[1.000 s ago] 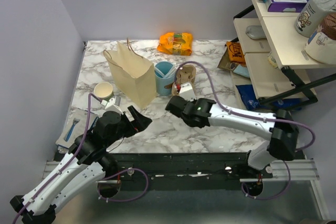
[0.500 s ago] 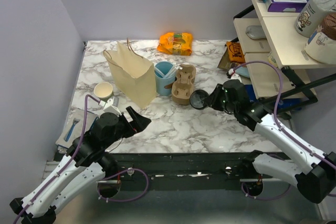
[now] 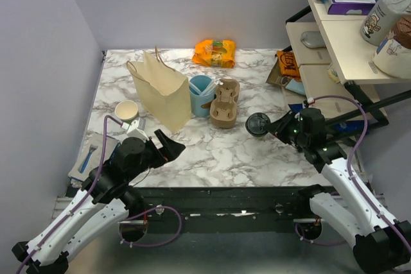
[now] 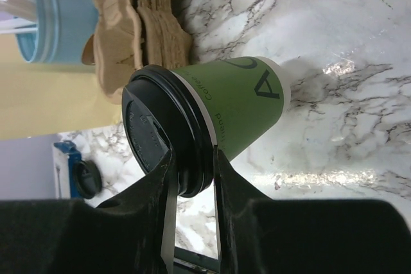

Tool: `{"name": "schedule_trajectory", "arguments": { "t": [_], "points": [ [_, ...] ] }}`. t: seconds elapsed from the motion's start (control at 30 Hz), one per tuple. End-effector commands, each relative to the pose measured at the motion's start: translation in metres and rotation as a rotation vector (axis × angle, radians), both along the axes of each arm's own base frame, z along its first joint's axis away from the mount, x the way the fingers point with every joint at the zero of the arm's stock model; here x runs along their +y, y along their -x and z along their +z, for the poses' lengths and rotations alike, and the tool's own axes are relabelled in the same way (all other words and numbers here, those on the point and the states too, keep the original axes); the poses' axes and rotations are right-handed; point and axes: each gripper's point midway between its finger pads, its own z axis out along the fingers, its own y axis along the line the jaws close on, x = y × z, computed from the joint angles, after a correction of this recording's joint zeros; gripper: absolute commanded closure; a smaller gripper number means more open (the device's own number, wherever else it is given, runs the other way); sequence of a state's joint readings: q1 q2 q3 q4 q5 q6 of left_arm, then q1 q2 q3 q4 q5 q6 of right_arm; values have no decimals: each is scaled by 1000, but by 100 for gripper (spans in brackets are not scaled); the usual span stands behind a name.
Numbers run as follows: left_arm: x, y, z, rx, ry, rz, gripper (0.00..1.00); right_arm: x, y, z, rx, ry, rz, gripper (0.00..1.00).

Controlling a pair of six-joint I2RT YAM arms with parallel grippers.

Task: Pack the takeout coffee

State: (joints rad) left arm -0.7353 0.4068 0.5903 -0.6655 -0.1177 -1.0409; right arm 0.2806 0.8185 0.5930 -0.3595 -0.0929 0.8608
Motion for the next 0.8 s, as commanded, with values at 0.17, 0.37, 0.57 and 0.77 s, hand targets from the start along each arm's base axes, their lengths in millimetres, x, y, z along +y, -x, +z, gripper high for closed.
{"name": "schedule_trajectory", "arguments": {
  "t": [0.17,0.37,0.57,0.77],
  "points": [
    [-6,0,9,-5,15,-24,1,-20,6,-10,77,-92,-108,78],
    [-4,0,10,-11,7,-20,1,-17,11,14,-9,-47,-23,79],
    [-5,-2,12,-11,2,-22,1,7,-1,49,-76,39,211,80],
    [-4,-1,13,-11,8,-13,1,20,-9,41,1,157,264,80]
  ]
}}
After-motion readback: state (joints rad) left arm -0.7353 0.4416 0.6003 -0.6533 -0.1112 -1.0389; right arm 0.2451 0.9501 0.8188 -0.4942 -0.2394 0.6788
